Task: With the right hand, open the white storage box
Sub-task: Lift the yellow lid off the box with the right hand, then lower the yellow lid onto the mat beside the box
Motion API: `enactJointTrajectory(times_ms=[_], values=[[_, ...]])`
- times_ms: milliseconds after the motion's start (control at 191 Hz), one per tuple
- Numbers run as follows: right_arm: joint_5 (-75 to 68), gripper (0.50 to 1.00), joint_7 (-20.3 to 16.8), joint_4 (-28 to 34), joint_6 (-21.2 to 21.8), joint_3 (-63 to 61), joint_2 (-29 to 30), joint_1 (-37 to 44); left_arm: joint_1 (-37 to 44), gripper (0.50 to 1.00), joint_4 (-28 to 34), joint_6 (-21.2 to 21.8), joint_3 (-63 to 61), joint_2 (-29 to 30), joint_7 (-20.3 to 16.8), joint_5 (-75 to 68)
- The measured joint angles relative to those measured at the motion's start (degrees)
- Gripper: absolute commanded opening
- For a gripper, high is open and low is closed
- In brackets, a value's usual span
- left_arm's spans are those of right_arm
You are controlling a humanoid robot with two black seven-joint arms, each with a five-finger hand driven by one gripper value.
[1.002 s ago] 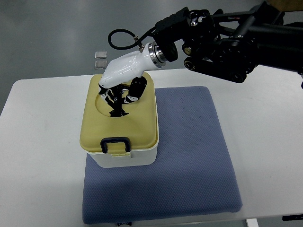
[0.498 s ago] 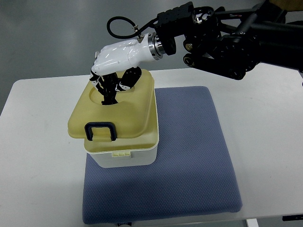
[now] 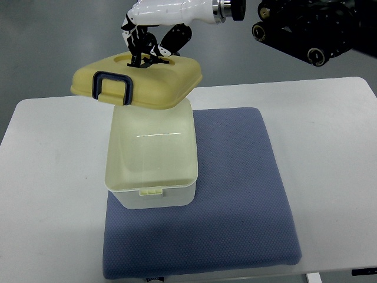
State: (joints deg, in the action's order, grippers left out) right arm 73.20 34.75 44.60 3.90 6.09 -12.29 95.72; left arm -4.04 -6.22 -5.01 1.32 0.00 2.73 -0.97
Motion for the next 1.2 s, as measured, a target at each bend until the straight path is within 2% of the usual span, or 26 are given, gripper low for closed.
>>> enactJointTrajectory(times_ms=[341, 677, 918, 1201], values=[[-3.56, 0.5, -5.62, -1.6, 0.89, 0.0, -8.56, -5.86, 0.0, 1.0, -0.11, 0.0, 0.15, 0.0, 0.0, 0.0], [-6.32, 0.5, -13.13, -2.24, 2.62, 0.36, -15.0, -11.9, 0.0, 1.0, -0.2, 0.0, 0.18, 0.0, 0.0, 0.0], [-6.12, 0.5, -14.0, -1.92, 5.36, 0.94, -19.04, -14.88, 0.0, 1.0, -0.2, -0.05, 0.18, 0.0, 0.04, 0.0], [-5.59, 0.5, -14.19, -1.63, 6.93, 3.89, -19.67, -17.46, 0.0, 1.0, -0.11, -0.03, 0.16, 0.0, 0.07, 0.0]])
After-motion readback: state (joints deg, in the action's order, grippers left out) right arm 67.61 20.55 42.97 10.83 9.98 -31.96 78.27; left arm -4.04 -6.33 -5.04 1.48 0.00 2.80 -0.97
